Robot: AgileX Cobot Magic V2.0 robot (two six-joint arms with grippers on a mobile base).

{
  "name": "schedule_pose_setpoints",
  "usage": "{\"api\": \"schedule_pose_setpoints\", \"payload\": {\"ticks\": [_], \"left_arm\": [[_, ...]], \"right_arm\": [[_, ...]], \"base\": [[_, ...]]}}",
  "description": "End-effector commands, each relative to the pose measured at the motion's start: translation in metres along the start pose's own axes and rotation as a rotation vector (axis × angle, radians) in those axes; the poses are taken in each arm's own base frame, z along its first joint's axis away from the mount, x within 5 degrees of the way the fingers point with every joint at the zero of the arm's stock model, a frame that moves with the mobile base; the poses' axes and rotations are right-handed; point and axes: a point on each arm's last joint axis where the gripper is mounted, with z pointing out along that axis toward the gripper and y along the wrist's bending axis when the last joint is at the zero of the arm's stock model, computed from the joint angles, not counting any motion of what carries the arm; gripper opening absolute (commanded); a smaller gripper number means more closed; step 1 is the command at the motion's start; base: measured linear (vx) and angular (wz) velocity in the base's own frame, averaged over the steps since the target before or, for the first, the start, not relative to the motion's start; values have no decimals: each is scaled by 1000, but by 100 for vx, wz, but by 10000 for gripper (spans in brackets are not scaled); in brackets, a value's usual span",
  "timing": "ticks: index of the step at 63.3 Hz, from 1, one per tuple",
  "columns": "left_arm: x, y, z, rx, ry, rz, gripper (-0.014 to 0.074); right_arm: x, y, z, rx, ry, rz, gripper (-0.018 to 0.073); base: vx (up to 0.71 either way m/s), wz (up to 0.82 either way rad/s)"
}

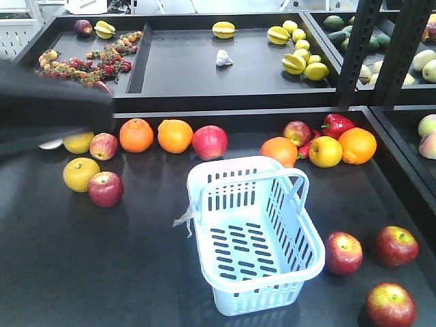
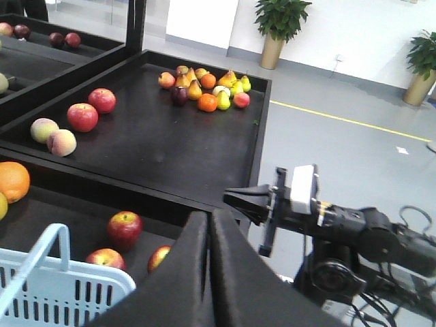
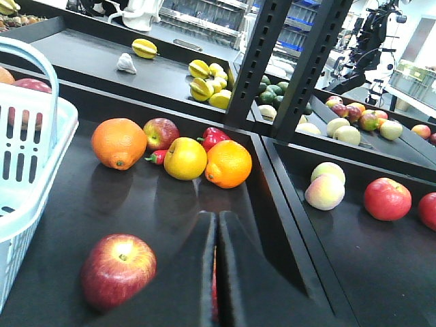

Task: Pick three apples into basket with both arms
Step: 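Open the left gripper and withdraw it from the basket handle, then reach the right gripper down and grasp a red apple beside the basket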

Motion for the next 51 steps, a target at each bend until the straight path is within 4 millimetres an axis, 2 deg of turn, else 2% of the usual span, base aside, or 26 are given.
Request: {"api": "schedule_pose_setpoints", "payload": {"ticks": [1,17,24,31,39,51], "left_arm": [[15,-31,-11,51,62,61,-8],[52,-66,-28,-41,-12,105,-8],[72,-72,-32,-101,-49,101,-8],[92,-65,-34,-212,-100,102,-8],[120,-49,-36,-346,-138,65,-8],[153,-31,-36,-464,-143,-12,-8]], "right_arm": [[-6,-3,0,32,-66,-11,-4],[-6,-3,0,31,-66,-10,-4],[-6,-3,0,29,-74,45,-4],[-9,-3,0,26,-101,164,-4],[-14,-5,-1,34,-167,362,-4],[-20,-17,-4,68,-303,970,-4]], "base": [[0,0],[0,0],[0,0],[0,0],[0,0],[0,0]]}}
